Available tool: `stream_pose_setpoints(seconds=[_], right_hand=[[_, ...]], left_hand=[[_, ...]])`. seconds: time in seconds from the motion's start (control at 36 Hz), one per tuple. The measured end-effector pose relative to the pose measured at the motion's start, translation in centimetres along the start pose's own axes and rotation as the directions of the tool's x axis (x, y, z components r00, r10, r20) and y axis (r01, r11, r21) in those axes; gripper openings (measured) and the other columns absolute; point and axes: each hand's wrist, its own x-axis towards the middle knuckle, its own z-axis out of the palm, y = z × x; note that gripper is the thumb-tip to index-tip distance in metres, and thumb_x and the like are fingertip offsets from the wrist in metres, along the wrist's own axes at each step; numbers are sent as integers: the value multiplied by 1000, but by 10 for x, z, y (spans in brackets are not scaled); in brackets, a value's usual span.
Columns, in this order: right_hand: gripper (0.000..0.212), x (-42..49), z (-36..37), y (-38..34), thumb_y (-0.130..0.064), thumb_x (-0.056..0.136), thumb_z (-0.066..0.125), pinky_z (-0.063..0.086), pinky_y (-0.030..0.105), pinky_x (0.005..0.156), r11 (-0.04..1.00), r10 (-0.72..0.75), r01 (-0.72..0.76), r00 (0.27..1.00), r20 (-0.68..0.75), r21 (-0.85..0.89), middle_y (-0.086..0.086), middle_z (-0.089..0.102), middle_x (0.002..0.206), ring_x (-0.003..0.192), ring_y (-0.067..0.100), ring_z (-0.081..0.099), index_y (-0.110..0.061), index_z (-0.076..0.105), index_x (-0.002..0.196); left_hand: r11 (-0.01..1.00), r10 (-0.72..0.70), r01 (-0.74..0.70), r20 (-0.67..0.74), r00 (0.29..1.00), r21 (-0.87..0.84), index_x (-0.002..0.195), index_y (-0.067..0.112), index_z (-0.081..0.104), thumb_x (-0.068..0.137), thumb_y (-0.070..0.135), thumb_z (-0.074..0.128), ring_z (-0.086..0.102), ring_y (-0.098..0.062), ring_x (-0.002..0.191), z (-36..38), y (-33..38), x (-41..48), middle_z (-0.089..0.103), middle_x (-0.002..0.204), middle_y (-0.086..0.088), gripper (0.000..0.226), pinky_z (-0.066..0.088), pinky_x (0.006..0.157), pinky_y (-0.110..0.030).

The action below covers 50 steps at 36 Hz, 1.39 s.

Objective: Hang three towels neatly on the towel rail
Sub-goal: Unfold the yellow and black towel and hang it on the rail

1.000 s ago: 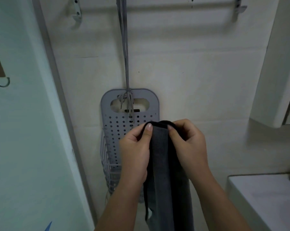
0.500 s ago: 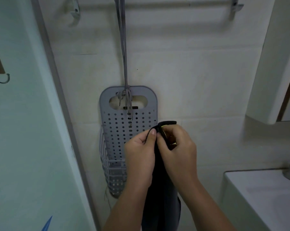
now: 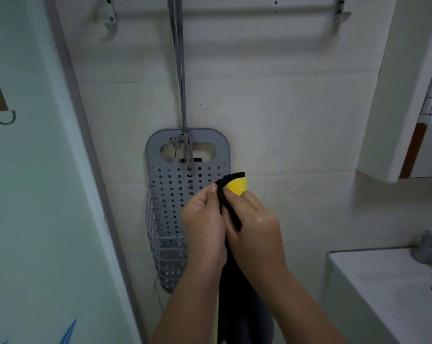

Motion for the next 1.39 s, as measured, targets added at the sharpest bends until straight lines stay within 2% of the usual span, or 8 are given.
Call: stream_pose_setpoints(seconds=[0.22,0.36,0.53,0.67,0.81,0.97,1.17,1.39], right_hand=[[31,-1,-1,2,-12,84,55,47,31,49,999,-15,13,999,36,30,11,64,76,60,22,59,-2,64,112],[26,-1,-1,5,-19,88,47,31,12,52,979,-18,-17,985,171,202,-10,42,68,58,2,40,-12,64,107],[31,-1,-8,13,-13,88,50,52,29,75,793,127,-272,949,288,544,-1,64,84,78,11,60,-19,63,116],[25,4,-12,27,-2,87,55,51,23,64,749,231,-286,958,169,598,-12,65,67,64,6,60,-23,68,83],[20,12,-16,50,-11,84,62,45,20,64,828,287,-275,957,52,489,-4,61,83,71,-1,55,-30,58,82],[48,19,-19,74,-42,70,65,47,28,87,656,424,-539,843,332,529,-1,58,115,107,12,55,-25,51,113],[49,19,-22,88,-44,63,62,53,31,83,463,309,-666,740,597,585,0,68,107,97,16,65,-21,60,106],[34,19,-21,96,-32,62,68,54,24,62,433,380,-655,756,533,620,-5,74,84,79,12,69,-21,65,94]], left_hand=[[999,-14,16,-39,999,46,61,14,62,94,20,48,51,-13,57,2,-3,-3,55,60,-5,36,44,50,-21],[996,61,-66,85,995,66,59,20,65,89,27,54,54,-3,53,-2,-2,-3,58,52,8,33,45,49,-15],[992,38,-52,113,993,115,80,18,73,90,10,52,66,-14,82,-13,2,6,72,78,2,24,52,75,-27],[983,2,-27,139,990,179,97,9,70,90,10,52,64,-29,103,-16,9,7,71,102,-14,19,45,98,-49],[983,-14,-25,209,978,180,91,14,69,91,9,49,66,-26,93,-17,12,10,72,94,-10,20,52,87,-41],[991,0,-44,324,946,127,86,13,67,91,8,47,68,-10,69,-21,15,16,73,72,2,21,55,60,-20],[993,-9,-36,372,928,114,85,14,67,92,9,45,68,-8,67,-28,11,26,73,71,3,24,53,57,-19],[960,-23,-73,335,942,269,91,19,67,92,13,47,68,-6,69,-41,4,37,74,75,8,20,53,59,-19]])
